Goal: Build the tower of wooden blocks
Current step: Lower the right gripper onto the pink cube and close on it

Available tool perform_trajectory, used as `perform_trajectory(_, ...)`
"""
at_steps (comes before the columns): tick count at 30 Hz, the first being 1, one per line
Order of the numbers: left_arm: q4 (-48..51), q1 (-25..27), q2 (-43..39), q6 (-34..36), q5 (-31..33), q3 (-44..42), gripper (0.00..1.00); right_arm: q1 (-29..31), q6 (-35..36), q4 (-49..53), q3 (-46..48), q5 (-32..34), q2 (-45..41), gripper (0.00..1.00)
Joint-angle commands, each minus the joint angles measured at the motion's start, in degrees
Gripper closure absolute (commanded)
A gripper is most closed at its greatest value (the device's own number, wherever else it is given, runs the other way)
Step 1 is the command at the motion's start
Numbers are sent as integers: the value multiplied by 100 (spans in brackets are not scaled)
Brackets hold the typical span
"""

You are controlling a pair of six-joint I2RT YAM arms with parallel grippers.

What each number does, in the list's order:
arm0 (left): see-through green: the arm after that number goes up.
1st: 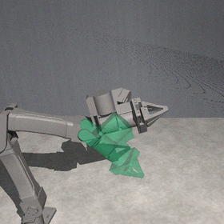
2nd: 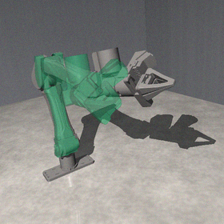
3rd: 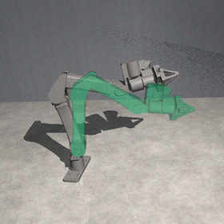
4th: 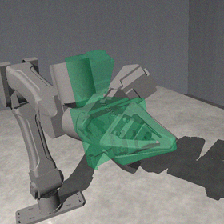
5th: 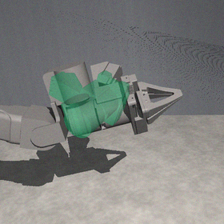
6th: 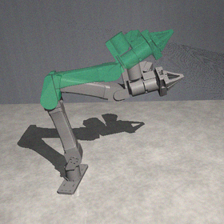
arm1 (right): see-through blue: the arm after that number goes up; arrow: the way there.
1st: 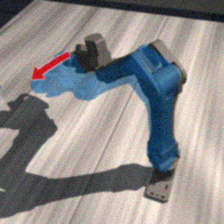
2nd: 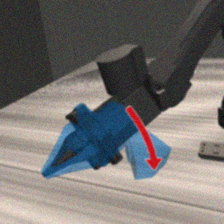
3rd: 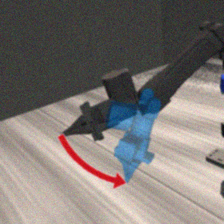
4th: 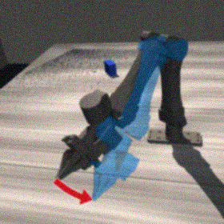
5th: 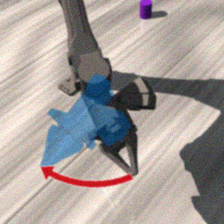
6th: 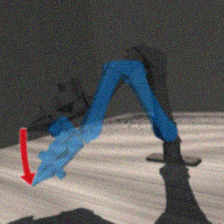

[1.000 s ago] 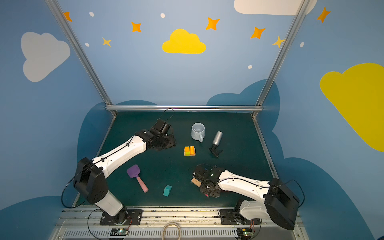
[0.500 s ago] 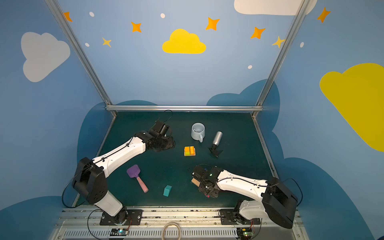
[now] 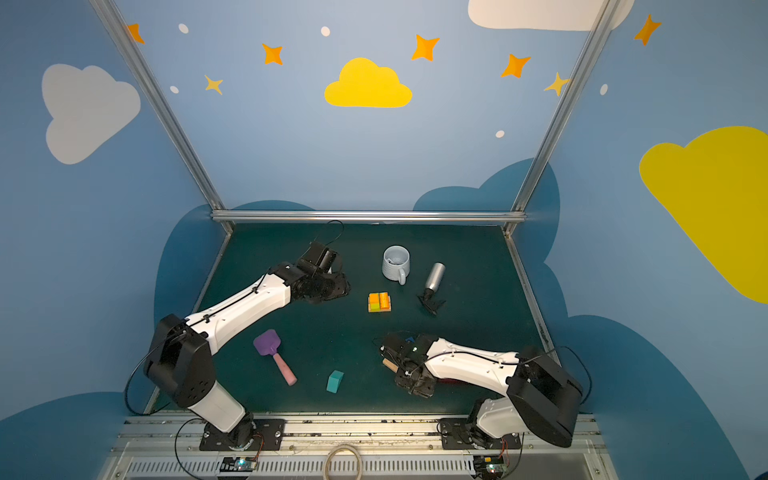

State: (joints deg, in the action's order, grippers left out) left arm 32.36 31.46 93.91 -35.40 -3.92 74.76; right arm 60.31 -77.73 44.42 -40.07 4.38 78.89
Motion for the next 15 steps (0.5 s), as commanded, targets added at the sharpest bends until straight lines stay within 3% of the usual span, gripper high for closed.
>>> perform_trajectory(1,-16,-44,-71,-2,-21,-41,38,23,21,91,-162,-10,107,54)
perform_trajectory(15,-35,-44,-48,-11,-56,-49,39,58,-122,295,-89,200,-209,57)
